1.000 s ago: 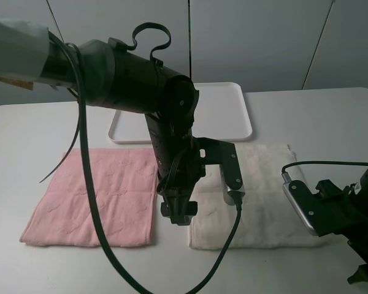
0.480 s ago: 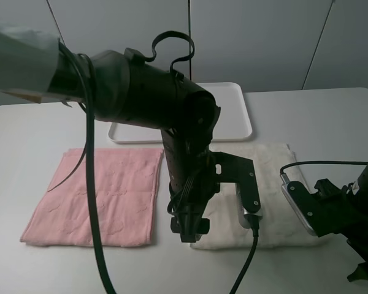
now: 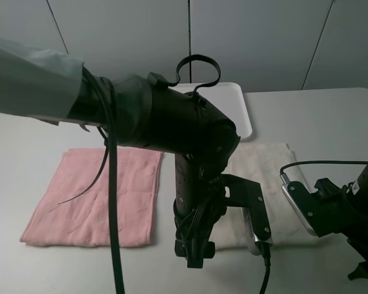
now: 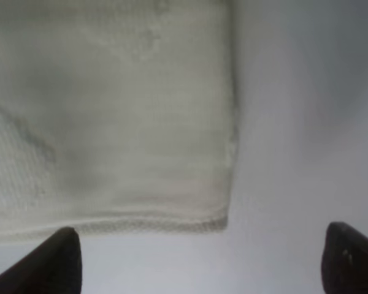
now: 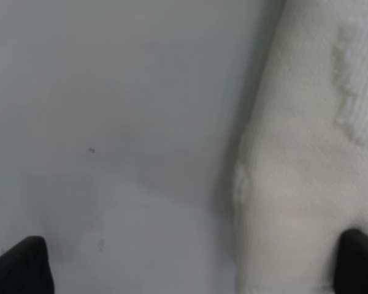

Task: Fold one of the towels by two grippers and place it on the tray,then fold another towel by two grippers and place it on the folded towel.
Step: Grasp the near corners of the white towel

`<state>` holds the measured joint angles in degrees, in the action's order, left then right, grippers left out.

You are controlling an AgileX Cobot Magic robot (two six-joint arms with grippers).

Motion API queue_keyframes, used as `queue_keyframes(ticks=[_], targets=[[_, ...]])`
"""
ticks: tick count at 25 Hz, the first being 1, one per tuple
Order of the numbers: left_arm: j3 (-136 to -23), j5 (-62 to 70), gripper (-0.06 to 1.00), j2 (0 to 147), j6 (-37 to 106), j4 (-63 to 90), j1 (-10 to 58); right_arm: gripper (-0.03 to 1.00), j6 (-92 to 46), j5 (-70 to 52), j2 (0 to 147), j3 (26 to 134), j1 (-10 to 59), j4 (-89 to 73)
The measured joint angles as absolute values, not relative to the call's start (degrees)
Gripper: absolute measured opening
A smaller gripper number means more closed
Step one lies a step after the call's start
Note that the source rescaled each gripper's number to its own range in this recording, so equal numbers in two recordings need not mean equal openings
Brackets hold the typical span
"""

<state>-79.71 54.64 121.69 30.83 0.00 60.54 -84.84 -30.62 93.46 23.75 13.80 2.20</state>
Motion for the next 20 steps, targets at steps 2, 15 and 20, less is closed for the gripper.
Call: queue_keyframes(ticks=[2, 15, 20], targets=[[-79.7, 54.8, 1.00, 122.1, 30.5, 0.0, 61.2, 1.00, -84.6, -30.6, 93.5, 23.7, 13.8, 2.2], [-80.3, 55.3, 1.00, 126.0, 27.6, -0.6, 64.5, 1.00, -83.5, -30.3, 93.7, 23.7, 13.8, 2.3], [-80.4, 55.3, 1.00, 126.1, 27.3, -0.6, 64.5, 1.00, -83.5, -30.3, 93.7, 23.7, 13.8, 2.3]])
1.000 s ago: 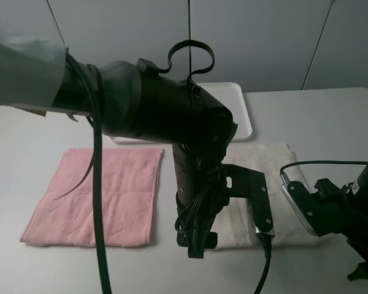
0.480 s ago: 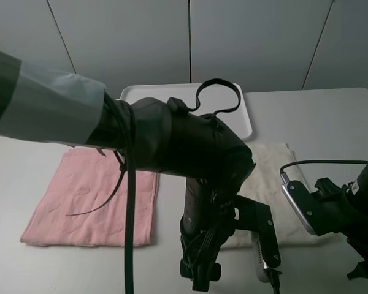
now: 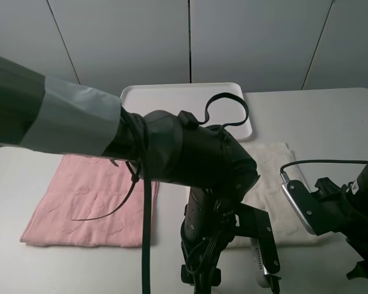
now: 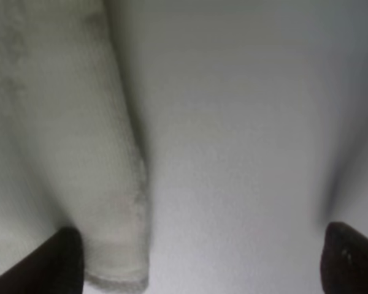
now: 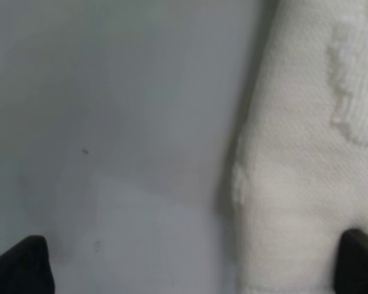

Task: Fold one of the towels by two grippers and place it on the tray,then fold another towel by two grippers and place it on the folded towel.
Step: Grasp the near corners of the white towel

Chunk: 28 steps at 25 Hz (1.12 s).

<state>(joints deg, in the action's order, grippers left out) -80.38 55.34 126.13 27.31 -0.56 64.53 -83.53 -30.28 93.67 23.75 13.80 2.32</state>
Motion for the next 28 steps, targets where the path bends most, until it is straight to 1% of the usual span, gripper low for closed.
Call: queue_keyframes(ticks=[7, 9, 10, 11, 12, 14, 15, 17, 21, 22, 23, 24, 26, 28], targets=[[-80.4, 55.3, 1.00, 126.1, 25.9, -1.1, 64.5, 1.00, -83.3, -30.3, 93.7, 23.7, 13.8, 2.3], [-80.4, 55.1, 0.98, 126.1, 25.4, -1.6, 64.5, 1.00, -83.3, -30.3, 93.7, 23.7, 13.8, 2.3], [-80.4, 54.9, 0.95, 126.1, 24.7, -2.1, 64.5, 1.00, -83.3, -30.3, 93.7, 23.7, 13.8, 2.3], [-80.4, 54.4, 0.87, 126.2, 23.9, -2.9, 64.5, 1.00, -83.3, -30.3, 93.7, 23.7, 13.8, 2.3], [-80.4, 54.0, 0.79, 126.3, 23.0, -3.4, 64.5, 1.00, -83.3, -30.3, 93.7, 23.7, 13.8, 2.3], [-80.4, 53.1, 0.57, 126.4, 22.0, -5.0, 64.5, 1.00, -82.9, -30.2, 93.7, 23.7, 13.8, 2.3], [-80.4, 52.8, 0.49, 126.4, 21.7, -5.4, 64.5, 1.00, -82.8, -30.2, 93.7, 23.7, 13.8, 2.3], [-80.4, 52.3, 0.41, 126.4, 21.3, -6.1, 64.5, 1.00, -82.6, -30.2, 93.7, 23.7, 13.8, 2.3], [-80.4, 51.8, 0.39, 126.4, 18.5, -7.1, 64.5, 1.00, -81.3, -30.0, 93.7, 23.7, 13.8, 2.3], [-80.4, 51.7, 0.37, 126.4, 17.7, -7.9, 64.5, 1.00, -81.1, -30.0, 93.8, 23.7, 13.8, 2.3], [-80.4, 51.5, 0.33, 126.4, 16.4, -8.6, 64.5, 1.00, -80.9, -29.9, 93.8, 23.7, 13.8, 2.3], [-80.4, 51.3, 0.25, 126.4, 15.2, -9.5, 64.5, 1.00, -80.8, -29.8, 93.8, 23.7, 13.8, 2.3], [-80.4, 50.6, 0.05, 126.4, 13.8, -10.9, 64.5, 1.00, -80.4, -29.3, 93.8, 23.7, 13.8, 2.3], [-80.4, 50.2, 0.01, 126.5, 13.1, -11.6, 64.5, 1.00, -79.5, -28.4, 93.8, 23.7, 13.8, 2.3]])
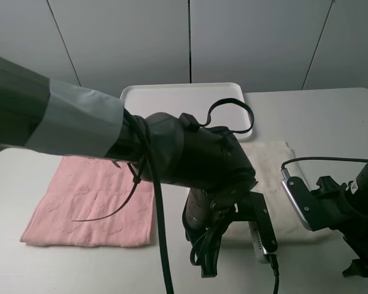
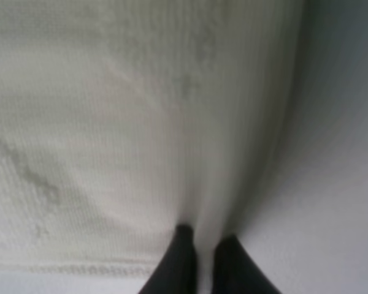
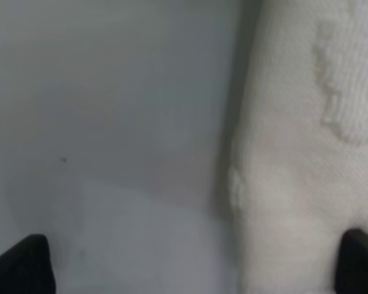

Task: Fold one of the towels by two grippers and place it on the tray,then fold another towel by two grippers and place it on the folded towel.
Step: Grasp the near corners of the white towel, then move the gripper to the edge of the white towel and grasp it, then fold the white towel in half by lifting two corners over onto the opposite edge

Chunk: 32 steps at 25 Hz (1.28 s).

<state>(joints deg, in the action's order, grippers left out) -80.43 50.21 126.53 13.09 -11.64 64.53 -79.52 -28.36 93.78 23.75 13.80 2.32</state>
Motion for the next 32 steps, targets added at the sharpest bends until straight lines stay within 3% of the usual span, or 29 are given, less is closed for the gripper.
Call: queue_keyframes(ticks=[11, 14, 19, 21, 32], targets=[[-80.4, 49.5, 0.00, 126.5, 12.4, -12.2, 64.5, 0.97, -77.3, -24.5, 94.1, 23.7, 13.8, 2.4], [-80.4, 49.5, 0.00, 126.5, 12.3, -12.2, 64.5, 0.76, -77.3, -24.2, 94.1, 23.7, 13.8, 2.4], [-80.4, 49.5, 0.00, 126.5, 12.3, -12.2, 64.5, 0.22, -77.2, -22.7, 94.1, 23.7, 13.8, 3.7], [-80.4, 49.5, 0.00, 126.5, 12.3, -12.2, 64.5, 0.05, -77.1, -21.7, 94.1, 23.7, 13.8, 3.8], [-80.4, 48.1, 0.00, 126.1, 10.9, -12.1, 64.5, 0.01, -70.6, -22.1, 92.4, 23.6, 13.8, 4.1]])
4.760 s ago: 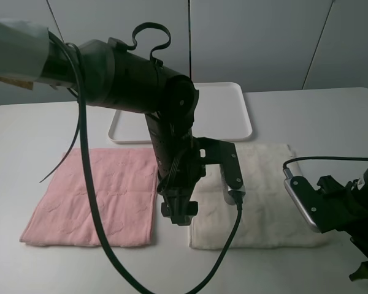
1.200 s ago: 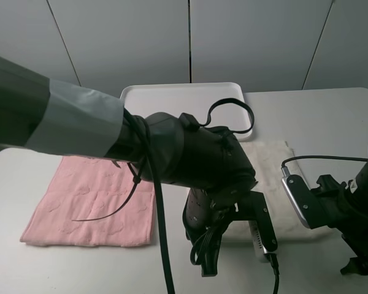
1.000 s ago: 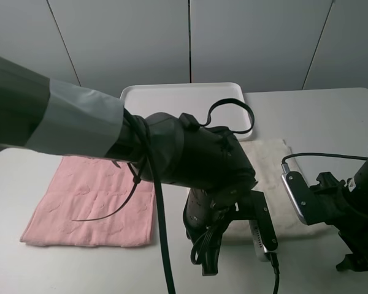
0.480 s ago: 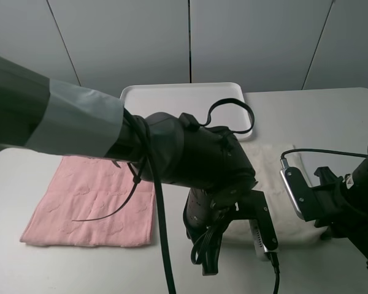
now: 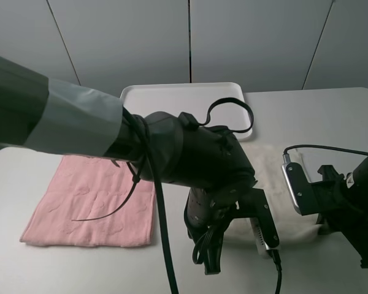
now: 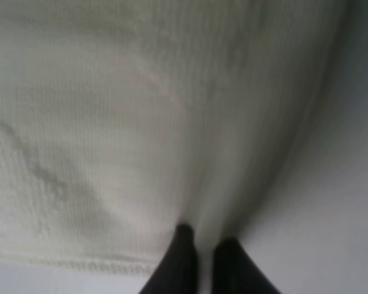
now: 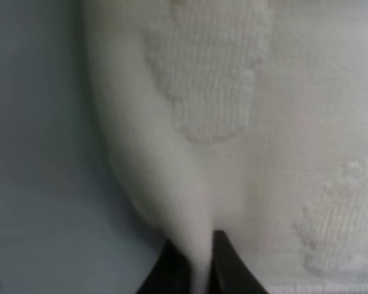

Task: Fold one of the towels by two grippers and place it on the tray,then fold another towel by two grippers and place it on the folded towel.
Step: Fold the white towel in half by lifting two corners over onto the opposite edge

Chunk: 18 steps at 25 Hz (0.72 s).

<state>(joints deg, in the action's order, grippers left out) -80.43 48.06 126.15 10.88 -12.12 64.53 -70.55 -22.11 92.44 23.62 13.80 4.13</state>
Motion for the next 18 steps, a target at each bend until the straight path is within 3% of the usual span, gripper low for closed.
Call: queue_keyframes(ticks=[11, 18], targets=[[-85.6, 45.4, 0.00, 120.5, 10.6, -10.5, 60.8, 0.01, -45.5, -32.5, 82.0, 30.1, 13.8, 5.9], [-88.7, 45.1, 0.00, 119.9, 6.8, -10.1, 55.9, 0.01, -32.6, -32.7, 81.8, 34.5, 13.8, 6.7]])
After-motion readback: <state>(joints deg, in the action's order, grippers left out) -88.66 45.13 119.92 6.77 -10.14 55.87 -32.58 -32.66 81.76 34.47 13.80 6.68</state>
